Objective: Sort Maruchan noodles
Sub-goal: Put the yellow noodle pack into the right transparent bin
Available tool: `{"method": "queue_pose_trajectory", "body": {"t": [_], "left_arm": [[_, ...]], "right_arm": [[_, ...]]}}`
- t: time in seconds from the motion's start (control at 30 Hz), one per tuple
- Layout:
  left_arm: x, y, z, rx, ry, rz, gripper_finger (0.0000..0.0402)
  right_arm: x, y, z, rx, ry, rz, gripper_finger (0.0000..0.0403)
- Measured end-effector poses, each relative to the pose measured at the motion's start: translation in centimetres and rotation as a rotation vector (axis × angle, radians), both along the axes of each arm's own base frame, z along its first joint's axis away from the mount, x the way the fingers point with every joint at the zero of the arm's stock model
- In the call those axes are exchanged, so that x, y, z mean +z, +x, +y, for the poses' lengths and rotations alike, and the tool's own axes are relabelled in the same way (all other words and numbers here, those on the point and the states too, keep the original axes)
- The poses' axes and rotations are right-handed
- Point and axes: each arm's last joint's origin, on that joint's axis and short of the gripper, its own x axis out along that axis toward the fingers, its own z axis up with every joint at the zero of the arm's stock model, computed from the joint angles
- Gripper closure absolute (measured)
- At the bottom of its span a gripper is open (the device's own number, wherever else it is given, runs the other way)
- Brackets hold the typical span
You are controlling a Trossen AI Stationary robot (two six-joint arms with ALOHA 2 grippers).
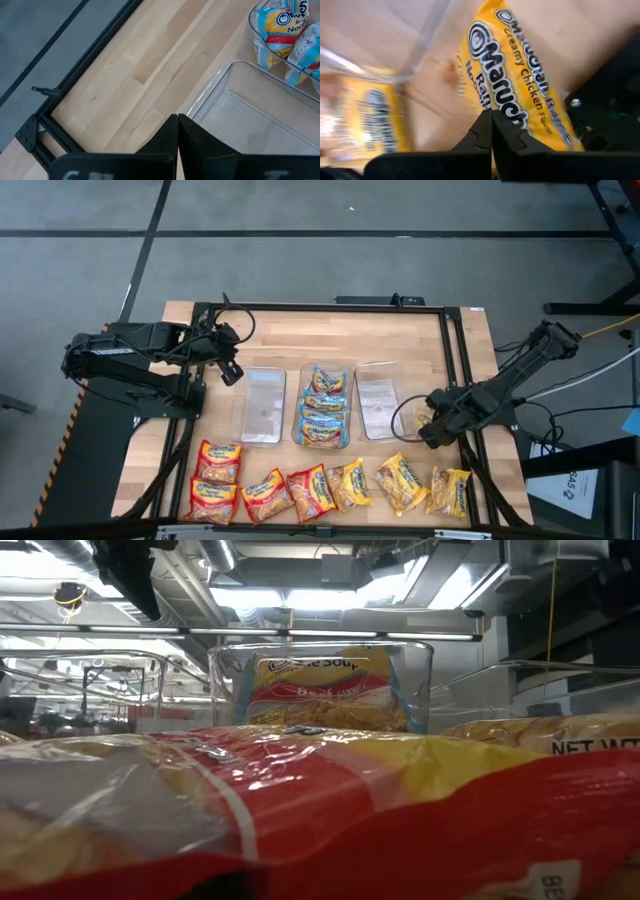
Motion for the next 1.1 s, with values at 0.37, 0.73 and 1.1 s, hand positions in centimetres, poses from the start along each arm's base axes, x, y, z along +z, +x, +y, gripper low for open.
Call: {"method": "queue_pose_trajectory", "body": {"t": [0.37,0.73,1.1], "left_arm": [[0.0,0.0,0.0,0.001,0.000,-0.001,0.0401],[0.0,0.0,0.0,0.002,0.000,-0.001,0.0401],[0.0,0.0,0.0,0.002,-0.001,-0.001,0.0401]], "right_arm": [[8.2,-0.1,-2.0,-0.145,-0.409,-0.336,0.0402],[8.2,4.0,-4.2,-0.126,-0.644,-0.409,0.0403],[6.7,9.5,-6.7,-0.012,-0.612,-0.343,0.0402]]}}
